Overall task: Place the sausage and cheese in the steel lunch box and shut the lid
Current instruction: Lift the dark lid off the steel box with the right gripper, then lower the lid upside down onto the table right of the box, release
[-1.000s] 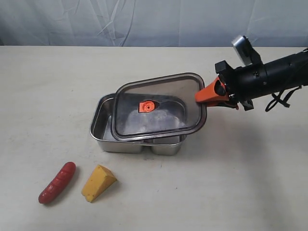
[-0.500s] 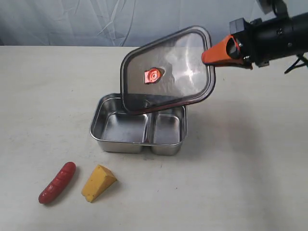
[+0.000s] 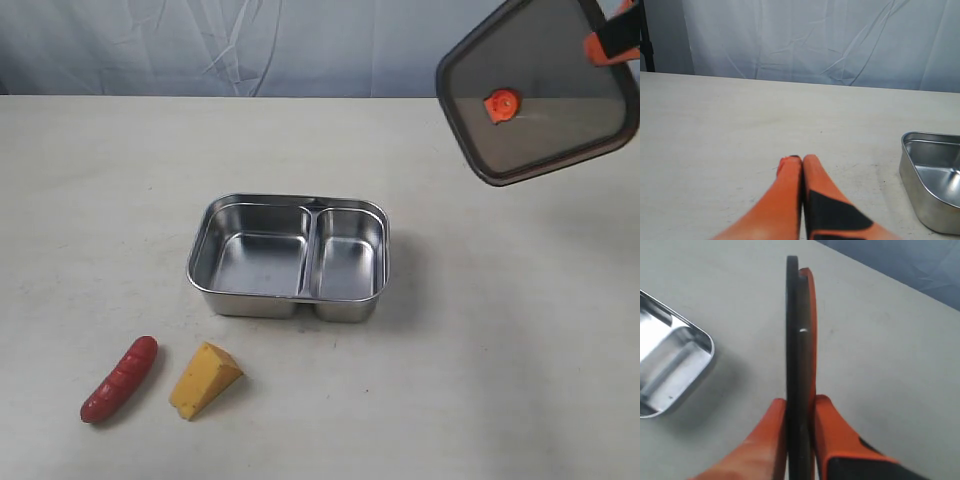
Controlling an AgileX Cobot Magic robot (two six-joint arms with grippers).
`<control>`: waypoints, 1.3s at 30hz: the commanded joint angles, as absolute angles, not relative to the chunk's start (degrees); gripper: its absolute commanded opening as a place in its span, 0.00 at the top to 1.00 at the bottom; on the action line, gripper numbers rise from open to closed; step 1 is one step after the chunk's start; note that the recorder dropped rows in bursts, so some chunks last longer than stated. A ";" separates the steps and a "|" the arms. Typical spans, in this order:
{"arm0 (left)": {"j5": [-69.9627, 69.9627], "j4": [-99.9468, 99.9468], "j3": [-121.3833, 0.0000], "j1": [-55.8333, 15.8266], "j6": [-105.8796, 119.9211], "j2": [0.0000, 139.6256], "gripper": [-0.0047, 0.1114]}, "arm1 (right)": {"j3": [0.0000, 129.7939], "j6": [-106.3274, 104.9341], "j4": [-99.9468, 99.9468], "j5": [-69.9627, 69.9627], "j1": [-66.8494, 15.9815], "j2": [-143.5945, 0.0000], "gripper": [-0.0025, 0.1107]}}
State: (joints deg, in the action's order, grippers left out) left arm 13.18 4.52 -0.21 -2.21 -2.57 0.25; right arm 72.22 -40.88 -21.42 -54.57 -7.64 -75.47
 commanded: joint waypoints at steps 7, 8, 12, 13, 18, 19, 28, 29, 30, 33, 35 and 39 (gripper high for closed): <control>13.24 4.93 0.00 -2.53 -2.62 0.00 0.96 | 67.41 -40.12 1.31 -56.64 -21.31 -75.18 0.99; 13.24 4.93 0.00 -2.53 -2.62 0.00 0.96 | 66.16 -39.66 2.64 -56.64 -23.40 -75.18 0.99; 13.24 4.93 0.00 -2.50 -2.51 0.00 0.96 | 61.20 -34.69 9.93 -56.92 -30.63 -75.18 0.99; 13.24 4.93 0.00 -2.50 -2.51 0.00 0.96 | 59.91 -33.25 11.16 -57.01 -31.82 -75.18 0.99; 13.24 4.98 0.00 -2.50 -2.62 0.00 0.96 | 54.02 -28.75 10.88 -58.26 -39.29 -75.18 0.99; 13.24 4.98 0.00 -2.50 -2.62 0.00 0.96 | 52.49 -27.89 9.62 -58.26 -41.92 -75.18 0.99; 13.24 4.98 0.00 -2.50 -2.62 0.00 0.96 | 41.65 -26.99 -2.82 -52.77 -51.60 -77.53 0.99; 13.24 4.98 0.00 -2.50 -2.62 0.00 0.96 | 41.04 -26.99 -4.59 -51.32 -51.62 -78.32 0.99; 13.24 4.98 0.00 -2.50 -2.62 0.00 0.96 | 40.73 -26.99 -5.35 -50.27 -51.62 -79.25 0.98; 13.24 4.98 0.00 -2.50 -2.62 0.00 0.96 | 40.73 -26.99 -6.73 -49.30 -51.62 -80.74 0.88; 13.24 4.98 0.00 -2.50 -2.62 0.00 0.96 | 40.73 -26.99 -6.98 -49.30 -51.72 -80.87 0.74; 13.24 4.98 0.00 -2.50 -2.62 0.00 0.96 | 40.73 -26.99 -7.58 -49.30 -52.09 -80.87 0.56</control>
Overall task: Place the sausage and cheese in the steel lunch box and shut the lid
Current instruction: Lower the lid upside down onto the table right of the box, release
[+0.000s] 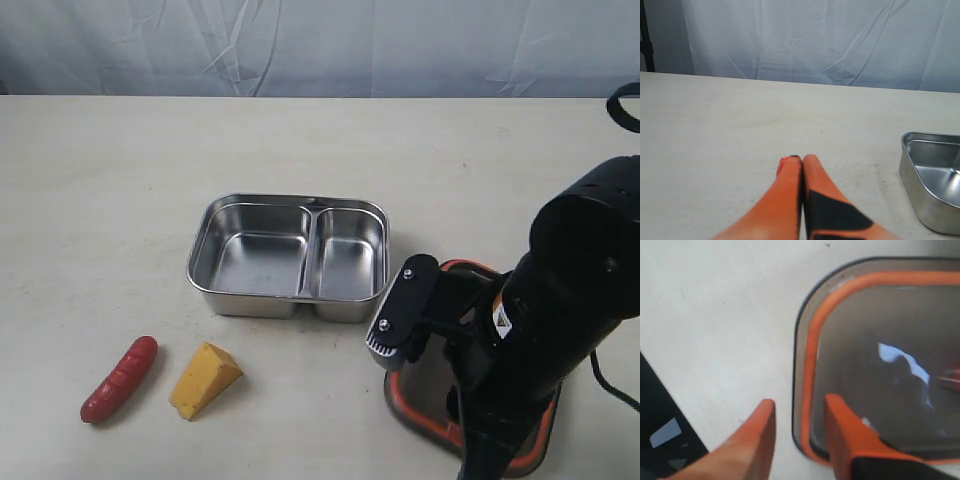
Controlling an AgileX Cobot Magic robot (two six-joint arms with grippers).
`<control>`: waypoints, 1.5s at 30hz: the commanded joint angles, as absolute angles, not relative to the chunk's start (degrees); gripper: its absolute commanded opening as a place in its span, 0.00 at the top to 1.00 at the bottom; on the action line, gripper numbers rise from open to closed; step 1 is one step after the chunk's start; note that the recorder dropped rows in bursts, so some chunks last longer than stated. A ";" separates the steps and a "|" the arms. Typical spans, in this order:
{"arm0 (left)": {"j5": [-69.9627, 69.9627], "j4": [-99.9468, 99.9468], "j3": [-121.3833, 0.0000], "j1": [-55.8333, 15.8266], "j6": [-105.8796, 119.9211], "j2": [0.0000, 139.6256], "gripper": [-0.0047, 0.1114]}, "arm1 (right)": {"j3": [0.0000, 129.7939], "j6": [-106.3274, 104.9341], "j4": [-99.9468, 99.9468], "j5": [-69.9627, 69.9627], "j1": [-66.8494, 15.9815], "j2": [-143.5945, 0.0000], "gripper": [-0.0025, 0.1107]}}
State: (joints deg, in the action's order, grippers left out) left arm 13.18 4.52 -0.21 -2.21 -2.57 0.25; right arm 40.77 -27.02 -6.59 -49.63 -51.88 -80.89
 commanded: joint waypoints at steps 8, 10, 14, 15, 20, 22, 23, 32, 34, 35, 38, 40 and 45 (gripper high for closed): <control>13.24 0.54 0.00 -2.50 -2.60 0.00 0.96 | 44.25 -26.99 -15.00 -51.81 -52.09 -79.36 0.65; 13.24 0.41 0.00 -2.50 -2.60 0.00 0.96 | 44.57 -26.99 -18.17 -49.67 -52.09 -77.31 0.83; 13.24 0.41 0.00 -2.50 -2.60 0.00 0.96 | 44.68 -26.36 -19.95 -44.33 -52.09 -71.88 0.98; 13.24 0.41 0.00 -2.50 -2.60 0.00 0.96 | 44.68 -25.58 -19.95 -43.55 -52.09 -70.22 0.99; 13.24 0.41 0.00 -2.50 -2.60 0.00 0.96 | 44.68 -19.39 -16.44 -41.66 -51.99 -61.06 0.99; 13.24 0.41 0.00 -2.50 -2.60 0.00 0.96 | 44.68 -15.82 -14.43 -41.76 -51.99 -57.38 0.99; 13.24 0.41 0.00 -2.50 -2.60 0.00 0.96 | 44.68 -14.03 -13.45 -42.05 -51.99 -55.47 0.99; -1.04 35.44 0.00 -2.50 -3.46 0.00 0.96 | 44.68 -9.88 -11.83 -46.24 -51.99 -43.52 0.99; -0.82 42.11 -1.09 -2.50 -3.36 0.00 0.96 | 44.68 -9.88 -11.73 -46.43 -51.99 -42.31 0.99; -1.33 41.99 -1.63 -2.50 -3.25 0.00 0.96 | 44.68 -9.88 -11.61 -46.61 -51.99 -41.95 0.99; 1.35 39.68 -6.22 -2.50 -2.95 0.00 0.96 | 44.68 -8.91 -9.80 -47.15 -51.99 -41.64 0.99; 6.67 36.13 -11.23 -2.50 -2.69 3.68 0.96 | 44.68 -7.32 -7.60 -47.15 -51.99 -41.64 0.99; 30.50 20.84 -28.46 -2.50 -0.96 24.75 0.96 | 44.68 -3.43 -2.89 -46.94 -51.99 -41.64 0.99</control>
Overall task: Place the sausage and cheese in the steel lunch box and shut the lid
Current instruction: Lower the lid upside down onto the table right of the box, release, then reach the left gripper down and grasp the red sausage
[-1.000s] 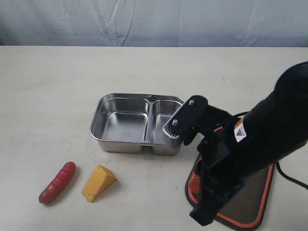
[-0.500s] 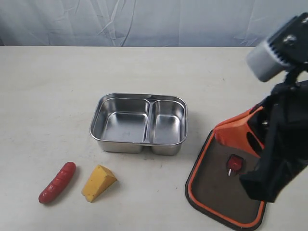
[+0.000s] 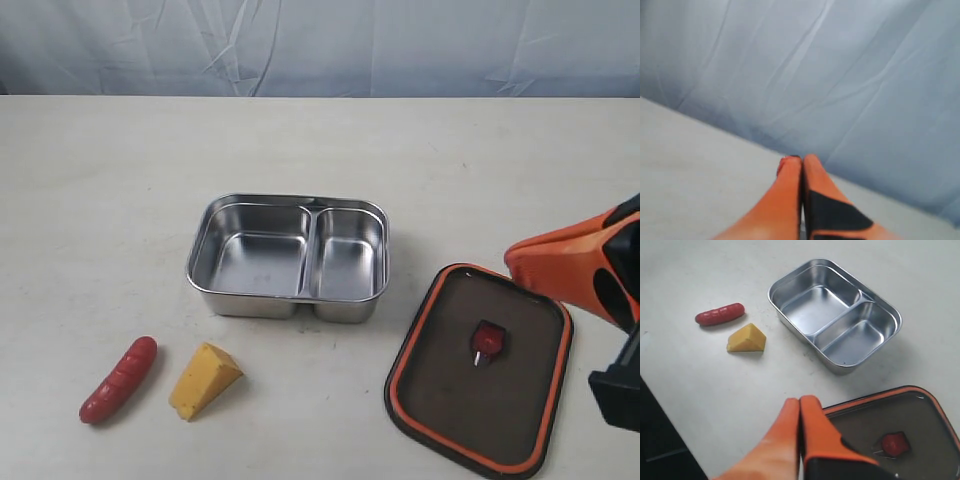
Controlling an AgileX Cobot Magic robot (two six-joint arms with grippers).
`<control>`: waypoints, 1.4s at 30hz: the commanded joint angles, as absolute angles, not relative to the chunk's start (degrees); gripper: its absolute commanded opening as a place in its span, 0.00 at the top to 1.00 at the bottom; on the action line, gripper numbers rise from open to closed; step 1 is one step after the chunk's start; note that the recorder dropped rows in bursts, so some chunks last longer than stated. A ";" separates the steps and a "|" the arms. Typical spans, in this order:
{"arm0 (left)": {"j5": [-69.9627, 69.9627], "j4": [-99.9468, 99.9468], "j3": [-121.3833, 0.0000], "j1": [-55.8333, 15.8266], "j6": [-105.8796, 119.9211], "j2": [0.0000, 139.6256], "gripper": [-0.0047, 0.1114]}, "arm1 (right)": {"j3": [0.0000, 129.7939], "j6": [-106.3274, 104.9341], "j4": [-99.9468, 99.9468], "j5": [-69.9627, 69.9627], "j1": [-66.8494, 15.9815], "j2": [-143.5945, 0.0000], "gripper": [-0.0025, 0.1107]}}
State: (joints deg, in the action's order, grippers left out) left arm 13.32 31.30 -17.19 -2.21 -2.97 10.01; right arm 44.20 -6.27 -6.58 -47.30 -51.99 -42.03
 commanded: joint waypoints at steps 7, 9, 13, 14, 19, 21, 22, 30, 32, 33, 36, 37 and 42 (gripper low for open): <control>57.09 16.97 -46.05 -2.50 9.50 58.10 0.96 | 44.68 -2.32 -0.50 -49.03 -51.99 -41.64 0.99; 59.75 16.53 -47.28 -2.50 10.31 64.83 0.96 | 44.56 -0.86 1.48 -50.08 -51.99 -41.64 0.99; 61.06 17.01 -47.28 -2.50 11.48 73.92 0.96 | 43.42 1.84 5.06 -50.96 -51.99 -41.64 0.99; 61.34 18.14 -47.28 -2.50 12.95 75.94 0.96 | 42.98 2.70 5.92 -50.96 -51.99 -41.64 0.99; 61.60 27.81 -47.28 -2.50 23.69 82.52 0.96 | 39.89 6.51 10.30 -50.96 -51.99 -41.64 0.99; 61.93 31.66 -47.28 -2.50 27.76 84.35 0.95 | 38.96 7.72 11.46 -50.96 -51.99 -41.64 0.99; 62.60 32.81 -47.28 -2.50 29.42 84.97 0.93 | 38.57 7.69 11.48 -50.96 -51.99 -41.64 0.99; 64.69 33.66 -46.93 -2.50 36.48 89.00 0.55 | 38.11 7.69 11.48 -50.86 -51.99 -41.64 0.99; 62.10 33.29 -46.34 -2.50 36.37 89.28 0.53 | 38.11 7.69 11.48 -50.86 -51.99 -41.64 0.99; 61.01 32.64 -45.82 -2.55 36.24 89.49 0.53 | 38.11 7.69 11.48 -50.86 -51.99 -41.64 0.99; 56.89 29.32 -44.56 -3.92 35.66 89.66 0.54 | 38.11 7.69 11.48 -50.86 -51.99 -41.64 0.99; 55.20 27.88 -44.09 -4.87 34.47 89.66 0.54 | 38.11 7.69 11.48 -50.86 -51.99 -41.64 0.99; 48.94 25.80 -42.37 -10.80 32.71 89.66 0.54 | 38.11 7.69 11.48 -50.74 -51.99 -41.64 0.99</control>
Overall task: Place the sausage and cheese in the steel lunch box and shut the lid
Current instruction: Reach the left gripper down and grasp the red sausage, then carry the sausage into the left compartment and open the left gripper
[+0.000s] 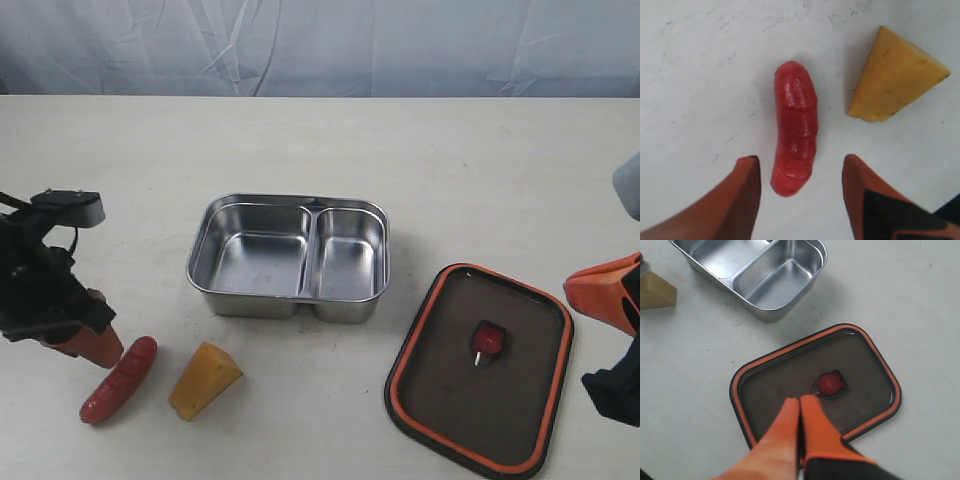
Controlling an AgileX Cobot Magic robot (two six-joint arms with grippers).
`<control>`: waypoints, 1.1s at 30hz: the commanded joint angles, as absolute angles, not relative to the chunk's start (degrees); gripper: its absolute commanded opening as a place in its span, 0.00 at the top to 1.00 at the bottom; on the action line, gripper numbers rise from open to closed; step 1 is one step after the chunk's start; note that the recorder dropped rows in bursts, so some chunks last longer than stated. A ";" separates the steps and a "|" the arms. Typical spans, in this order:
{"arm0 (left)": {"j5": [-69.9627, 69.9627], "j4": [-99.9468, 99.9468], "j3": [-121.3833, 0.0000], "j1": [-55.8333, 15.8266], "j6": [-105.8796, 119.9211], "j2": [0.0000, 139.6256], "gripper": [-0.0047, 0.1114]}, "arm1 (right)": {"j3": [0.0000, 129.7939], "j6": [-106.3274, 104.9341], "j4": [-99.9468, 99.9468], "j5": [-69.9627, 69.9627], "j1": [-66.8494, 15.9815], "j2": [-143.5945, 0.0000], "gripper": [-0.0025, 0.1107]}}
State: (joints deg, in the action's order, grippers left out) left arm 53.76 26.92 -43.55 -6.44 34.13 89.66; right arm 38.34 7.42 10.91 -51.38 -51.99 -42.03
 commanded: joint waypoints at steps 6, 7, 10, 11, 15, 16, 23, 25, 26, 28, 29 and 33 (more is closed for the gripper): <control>43.45 17.33 -42.28 -17.11 22.34 89.75 0.54 | 38.11 8.37 11.48 -50.74 -51.99 -41.64 0.99; 43.28 15.40 -42.28 -18.03 20.35 90.04 0.54 | 38.11 8.55 11.48 -50.74 -51.99 -41.64 0.99; 43.28 13.87 -42.23 -19.94 18.19 91.75 0.54 | 38.11 8.55 11.48 -50.74 -51.99 -41.64 0.99; 43.28 14.05 -42.23 -20.32 18.08 92.68 0.54 | 38.11 8.63 11.48 -50.74 -51.99 -41.64 0.99; 43.18 14.20 -42.23 -21.83 17.96 96.95 0.54 | 38.11 8.73 11.48 -50.74 -51.99 -41.64 0.99; 43.04 14.29 -42.23 -21.85 17.96 97.87 0.54 | 38.11 9.03 11.48 -50.86 -51.99 -41.64 0.99; 42.80 14.51 -42.23 -21.85 16.62 101.28 0.68 | 38.11 9.01 11.48 -50.97 -51.99 -41.64 0.99; 43.57 14.51 -42.23 -21.85 16.62 101.28 0.85 | 38.11 9.01 11.48 -50.97 -51.99 -41.64 0.99; 43.86 14.51 -42.23 -21.85 16.62 101.28 0.93 | 38.11 9.01 11.48 -50.97 -51.99 -41.64 0.99; 44.79 14.51 -42.23 -21.85 16.78 101.28 0.96 | 38.11 9.01 11.48 -50.97 -51.99 -41.64 0.99; 46.62 14.27 -42.86 -21.85 16.78 101.00 0.96 | 38.11 9.01 11.60 -50.95 -51.99 -41.64 0.99; 49.93 14.63 -46.25 -21.85 16.78 94.49 0.96 | 38.11 9.01 11.60 -50.95 -51.99 -41.64 0.99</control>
State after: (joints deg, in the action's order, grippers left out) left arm 48.87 14.16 -44.35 -21.47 16.79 98.61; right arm 38.34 8.95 11.02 -51.38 -51.99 -42.03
